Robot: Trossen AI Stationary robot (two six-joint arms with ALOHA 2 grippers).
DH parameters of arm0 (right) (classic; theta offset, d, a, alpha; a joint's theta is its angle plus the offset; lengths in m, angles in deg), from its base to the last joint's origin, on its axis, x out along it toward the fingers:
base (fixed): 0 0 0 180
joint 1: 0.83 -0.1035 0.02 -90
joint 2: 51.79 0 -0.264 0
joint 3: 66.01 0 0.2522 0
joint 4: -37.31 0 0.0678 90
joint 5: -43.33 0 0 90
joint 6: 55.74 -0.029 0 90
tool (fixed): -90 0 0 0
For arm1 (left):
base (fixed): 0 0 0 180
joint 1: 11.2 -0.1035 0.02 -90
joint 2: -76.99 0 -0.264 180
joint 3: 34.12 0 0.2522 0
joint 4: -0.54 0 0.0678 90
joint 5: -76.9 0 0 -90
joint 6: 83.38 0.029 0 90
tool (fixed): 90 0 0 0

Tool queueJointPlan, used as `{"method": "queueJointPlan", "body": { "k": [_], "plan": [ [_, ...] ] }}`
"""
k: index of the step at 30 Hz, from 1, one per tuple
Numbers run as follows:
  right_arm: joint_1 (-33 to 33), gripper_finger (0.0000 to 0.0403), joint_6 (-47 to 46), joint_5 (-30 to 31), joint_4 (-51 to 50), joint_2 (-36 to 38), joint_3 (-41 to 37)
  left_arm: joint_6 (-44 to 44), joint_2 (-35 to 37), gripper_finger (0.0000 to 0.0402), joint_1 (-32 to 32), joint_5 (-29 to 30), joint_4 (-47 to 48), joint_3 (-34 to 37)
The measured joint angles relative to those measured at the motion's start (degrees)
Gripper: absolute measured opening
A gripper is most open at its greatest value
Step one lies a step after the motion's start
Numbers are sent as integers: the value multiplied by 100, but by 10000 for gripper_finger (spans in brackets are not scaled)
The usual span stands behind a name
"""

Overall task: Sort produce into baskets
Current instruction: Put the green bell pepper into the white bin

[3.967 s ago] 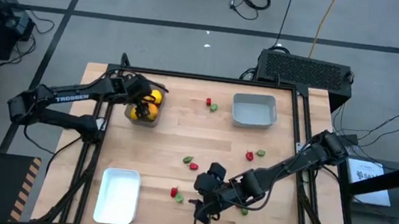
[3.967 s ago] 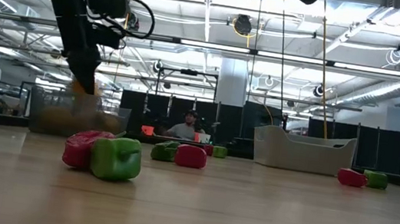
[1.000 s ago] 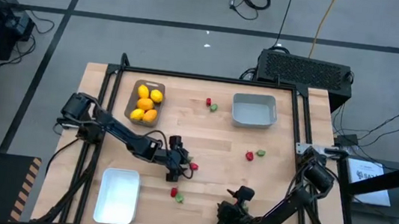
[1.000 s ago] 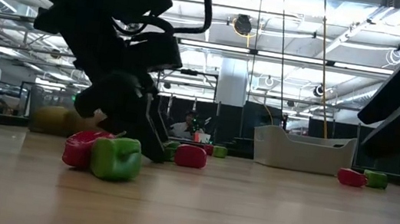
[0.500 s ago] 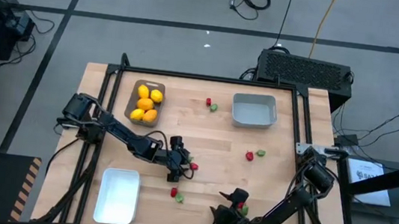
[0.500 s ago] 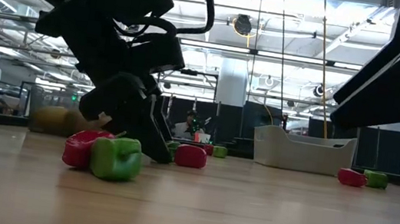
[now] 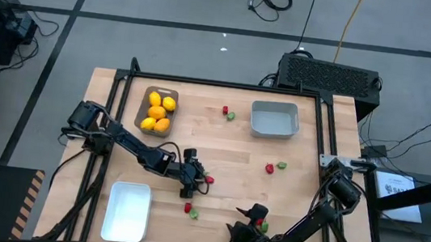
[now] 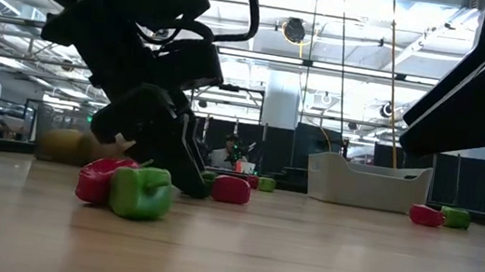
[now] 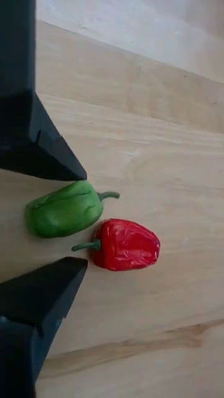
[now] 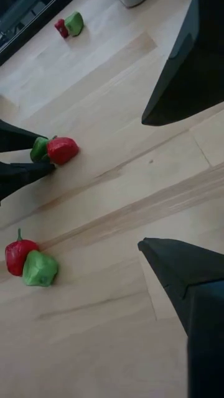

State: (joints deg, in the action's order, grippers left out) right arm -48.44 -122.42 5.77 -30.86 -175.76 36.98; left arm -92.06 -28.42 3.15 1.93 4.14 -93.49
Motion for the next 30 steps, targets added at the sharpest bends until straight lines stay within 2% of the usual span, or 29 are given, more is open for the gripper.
{"method": "queueJointPlan", "body": {
  "k": [7,13,21,30],
  "plan": [
    [0,297,1,0,3,0,0,20,-2,159,6,7,40,2],
    [0,297,7,-2,1,-1,0,32,111,126,130,96,410,5],
    [0,297,7,-3,22,-1,0,7,644,114,431,106,1194,42],
    [0,297,21,-5,64,-1,2,-151,1698,113,777,343,1665,28]
  ]
}}
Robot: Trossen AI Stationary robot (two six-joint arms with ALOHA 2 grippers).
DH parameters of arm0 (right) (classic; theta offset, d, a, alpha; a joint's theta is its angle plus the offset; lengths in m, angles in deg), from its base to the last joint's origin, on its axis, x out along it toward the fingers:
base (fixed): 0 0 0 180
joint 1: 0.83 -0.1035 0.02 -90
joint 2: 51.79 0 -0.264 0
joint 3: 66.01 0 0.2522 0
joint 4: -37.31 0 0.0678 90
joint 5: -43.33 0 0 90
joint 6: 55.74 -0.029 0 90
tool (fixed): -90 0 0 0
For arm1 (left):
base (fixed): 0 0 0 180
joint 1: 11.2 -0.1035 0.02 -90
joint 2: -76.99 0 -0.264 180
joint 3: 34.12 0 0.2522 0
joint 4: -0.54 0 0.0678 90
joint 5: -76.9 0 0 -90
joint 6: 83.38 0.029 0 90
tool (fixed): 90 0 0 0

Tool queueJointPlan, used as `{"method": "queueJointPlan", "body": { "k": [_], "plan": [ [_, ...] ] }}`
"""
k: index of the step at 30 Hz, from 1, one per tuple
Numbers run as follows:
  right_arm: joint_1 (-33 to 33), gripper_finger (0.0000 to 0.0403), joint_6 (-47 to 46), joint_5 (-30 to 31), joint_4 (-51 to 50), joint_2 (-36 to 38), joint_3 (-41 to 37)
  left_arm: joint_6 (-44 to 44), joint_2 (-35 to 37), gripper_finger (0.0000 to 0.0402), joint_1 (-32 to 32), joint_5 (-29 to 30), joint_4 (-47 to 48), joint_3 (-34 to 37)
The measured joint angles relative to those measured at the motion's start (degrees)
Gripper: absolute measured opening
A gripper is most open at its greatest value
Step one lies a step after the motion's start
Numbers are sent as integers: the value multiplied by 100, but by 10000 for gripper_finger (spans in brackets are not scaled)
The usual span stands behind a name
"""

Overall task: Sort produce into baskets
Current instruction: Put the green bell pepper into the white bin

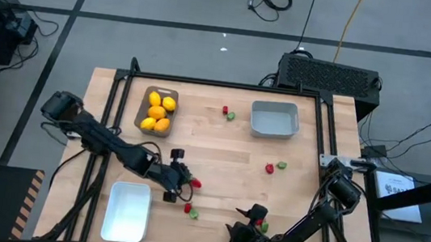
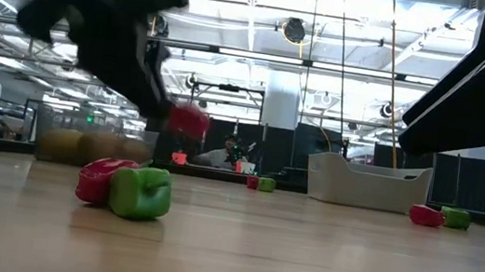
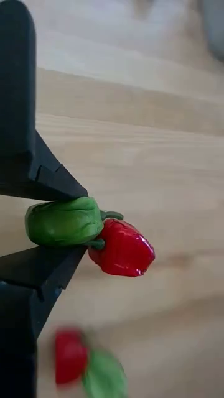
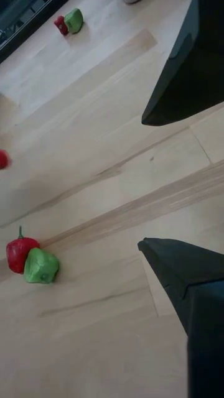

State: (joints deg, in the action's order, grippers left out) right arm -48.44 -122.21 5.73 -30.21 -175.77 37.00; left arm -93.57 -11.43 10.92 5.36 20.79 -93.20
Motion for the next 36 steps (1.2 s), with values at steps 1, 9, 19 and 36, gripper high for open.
{"method": "queueJointPlan", "body": {
  "k": [1,9,19,36],
  "plan": [
    [0,297,11,0,0,0,-2,-3,133,113,54,6,12,0],
    [1,297,475,0,0,0,0,-731,1262,113,641,-173,461,-4],
    [180,297,891,2,82,0,0,-969,1295,113,680,1231,426,-15],
    [140,297,988,-22,707,0,0,-1155,-601,113,87,492,-1211,-15]
  ]
}}
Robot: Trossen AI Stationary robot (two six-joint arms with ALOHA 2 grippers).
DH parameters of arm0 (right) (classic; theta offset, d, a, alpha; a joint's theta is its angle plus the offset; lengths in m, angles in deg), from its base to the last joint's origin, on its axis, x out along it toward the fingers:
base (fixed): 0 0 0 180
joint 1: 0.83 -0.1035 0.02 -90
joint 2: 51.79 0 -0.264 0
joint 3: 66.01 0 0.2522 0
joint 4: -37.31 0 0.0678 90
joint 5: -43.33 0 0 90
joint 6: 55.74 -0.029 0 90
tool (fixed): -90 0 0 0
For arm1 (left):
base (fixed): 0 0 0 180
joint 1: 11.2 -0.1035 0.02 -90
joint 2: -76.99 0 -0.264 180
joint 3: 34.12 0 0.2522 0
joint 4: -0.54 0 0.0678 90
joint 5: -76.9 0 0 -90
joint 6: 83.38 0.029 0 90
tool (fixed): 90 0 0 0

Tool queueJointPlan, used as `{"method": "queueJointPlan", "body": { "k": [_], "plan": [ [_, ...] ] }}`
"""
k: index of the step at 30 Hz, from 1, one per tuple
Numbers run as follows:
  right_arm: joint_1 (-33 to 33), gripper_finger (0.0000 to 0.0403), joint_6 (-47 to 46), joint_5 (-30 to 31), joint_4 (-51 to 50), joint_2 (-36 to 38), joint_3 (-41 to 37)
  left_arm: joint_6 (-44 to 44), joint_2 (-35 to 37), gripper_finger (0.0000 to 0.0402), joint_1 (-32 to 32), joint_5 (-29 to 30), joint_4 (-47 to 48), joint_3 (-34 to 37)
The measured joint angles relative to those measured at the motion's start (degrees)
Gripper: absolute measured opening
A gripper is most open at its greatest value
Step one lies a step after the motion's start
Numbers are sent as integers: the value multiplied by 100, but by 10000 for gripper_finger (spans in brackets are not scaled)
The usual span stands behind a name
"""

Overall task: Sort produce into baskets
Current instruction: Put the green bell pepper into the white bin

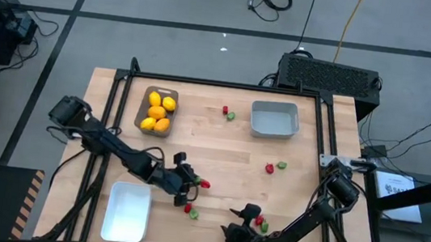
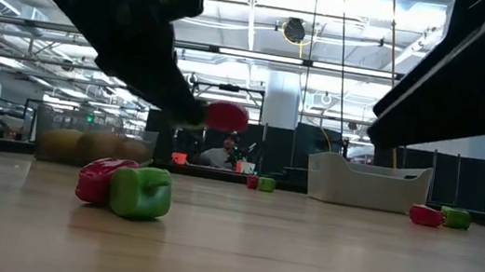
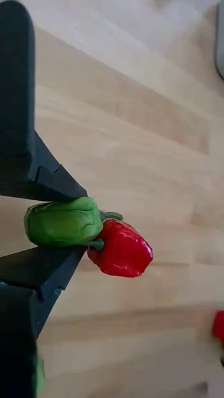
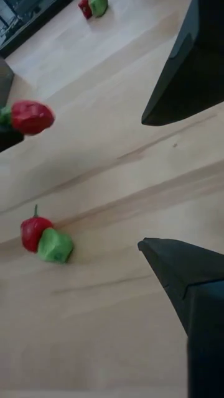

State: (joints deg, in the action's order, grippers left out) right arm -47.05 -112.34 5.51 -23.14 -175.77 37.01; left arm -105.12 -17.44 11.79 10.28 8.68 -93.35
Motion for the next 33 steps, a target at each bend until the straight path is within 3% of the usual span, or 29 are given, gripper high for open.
{"method": "queueJointPlan", "body": {
  "k": [26,33],
  "plan": [
    [-39,297,398,-155,464,0,0,-44,-365,113,-349,-72,0,-4],
    [-39,297,398,-155,464,0,0,-39,-387,148,-349,-91,48,-4]
  ]
}}
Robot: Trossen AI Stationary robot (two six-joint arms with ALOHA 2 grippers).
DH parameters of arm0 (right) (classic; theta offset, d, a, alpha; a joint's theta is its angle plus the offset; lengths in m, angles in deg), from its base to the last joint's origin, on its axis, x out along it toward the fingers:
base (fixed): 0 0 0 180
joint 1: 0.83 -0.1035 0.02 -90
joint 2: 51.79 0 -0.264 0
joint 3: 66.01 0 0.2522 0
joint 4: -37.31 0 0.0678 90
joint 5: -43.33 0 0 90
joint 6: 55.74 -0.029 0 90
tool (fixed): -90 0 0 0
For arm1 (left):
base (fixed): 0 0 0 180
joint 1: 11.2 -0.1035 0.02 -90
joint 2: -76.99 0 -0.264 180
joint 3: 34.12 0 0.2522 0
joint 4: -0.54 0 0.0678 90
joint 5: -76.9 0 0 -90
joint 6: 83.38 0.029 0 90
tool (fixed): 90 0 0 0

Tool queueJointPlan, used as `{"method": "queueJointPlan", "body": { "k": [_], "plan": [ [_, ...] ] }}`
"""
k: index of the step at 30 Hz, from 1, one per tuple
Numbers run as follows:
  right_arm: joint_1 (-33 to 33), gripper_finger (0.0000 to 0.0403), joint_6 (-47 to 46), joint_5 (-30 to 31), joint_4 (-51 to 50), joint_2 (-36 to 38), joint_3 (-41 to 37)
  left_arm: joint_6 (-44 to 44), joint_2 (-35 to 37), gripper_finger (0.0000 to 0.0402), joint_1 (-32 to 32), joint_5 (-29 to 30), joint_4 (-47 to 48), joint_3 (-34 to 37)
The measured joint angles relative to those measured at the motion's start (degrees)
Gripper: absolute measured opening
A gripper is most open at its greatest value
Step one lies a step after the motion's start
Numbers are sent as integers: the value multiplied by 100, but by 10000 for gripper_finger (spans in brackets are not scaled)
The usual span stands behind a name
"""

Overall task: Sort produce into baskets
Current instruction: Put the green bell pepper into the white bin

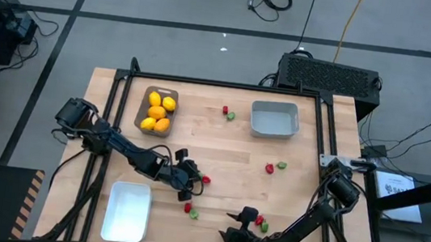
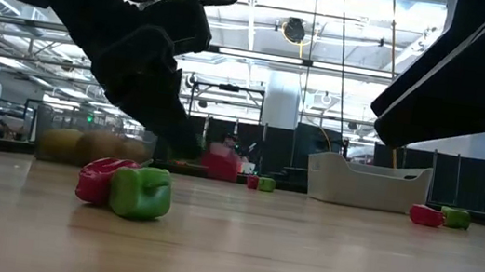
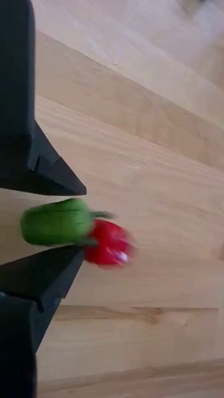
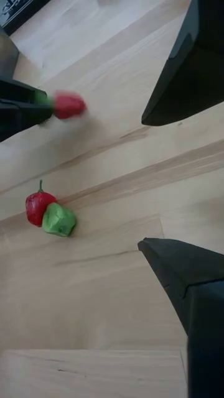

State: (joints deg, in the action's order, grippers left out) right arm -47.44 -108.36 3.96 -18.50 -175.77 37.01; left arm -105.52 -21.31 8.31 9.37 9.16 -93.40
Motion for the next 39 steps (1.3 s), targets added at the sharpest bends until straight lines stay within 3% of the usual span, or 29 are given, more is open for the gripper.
{"method": "queueJointPlan", "body": {
  "k": [9,24,39],
  "plan": [
    [0,297,8,0,0,0,0,319,0,194,1,-15,204,0],
    [0,297,37,-149,12,0,0,149,2,196,11,-274,595,4],
    [0,297,35,-162,55,0,0,-441,2,196,11,3,1055,4]
  ]
}}
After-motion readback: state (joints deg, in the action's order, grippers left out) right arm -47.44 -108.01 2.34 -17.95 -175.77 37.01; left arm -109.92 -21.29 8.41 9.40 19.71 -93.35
